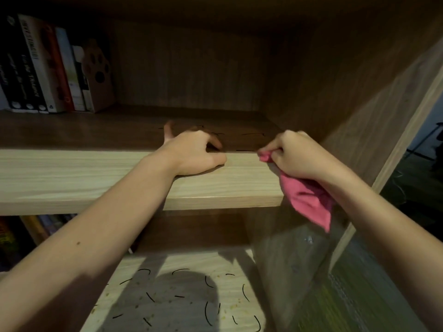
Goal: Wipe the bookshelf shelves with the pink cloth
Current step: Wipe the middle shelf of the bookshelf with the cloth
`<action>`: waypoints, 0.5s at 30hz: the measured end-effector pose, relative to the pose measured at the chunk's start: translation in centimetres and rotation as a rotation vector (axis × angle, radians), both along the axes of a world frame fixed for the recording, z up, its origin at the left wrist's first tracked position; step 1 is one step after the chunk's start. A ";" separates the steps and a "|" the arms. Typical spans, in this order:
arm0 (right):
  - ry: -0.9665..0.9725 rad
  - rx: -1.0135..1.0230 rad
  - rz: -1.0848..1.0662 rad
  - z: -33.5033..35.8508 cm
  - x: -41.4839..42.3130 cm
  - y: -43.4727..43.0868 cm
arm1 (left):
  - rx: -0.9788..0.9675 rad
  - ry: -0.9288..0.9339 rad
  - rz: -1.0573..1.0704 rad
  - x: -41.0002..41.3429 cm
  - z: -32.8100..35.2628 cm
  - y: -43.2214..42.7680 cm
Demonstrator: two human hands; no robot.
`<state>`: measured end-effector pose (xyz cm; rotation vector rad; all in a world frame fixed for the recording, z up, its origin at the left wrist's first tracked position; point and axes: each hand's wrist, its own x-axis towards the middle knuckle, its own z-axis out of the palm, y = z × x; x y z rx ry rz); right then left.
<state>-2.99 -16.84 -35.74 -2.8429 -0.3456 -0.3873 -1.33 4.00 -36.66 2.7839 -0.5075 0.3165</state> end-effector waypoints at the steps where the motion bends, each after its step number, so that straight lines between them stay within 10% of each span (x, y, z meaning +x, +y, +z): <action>1: 0.003 0.023 0.024 0.0 -0.5 -0.2 | 0.004 -0.001 0.000 0.1 0.0 0.0; 15: -0.001 0.058 -0.008 0.3 0.9 0.3 | -0.009 0.011 0.000 -0.1 0.0 0.0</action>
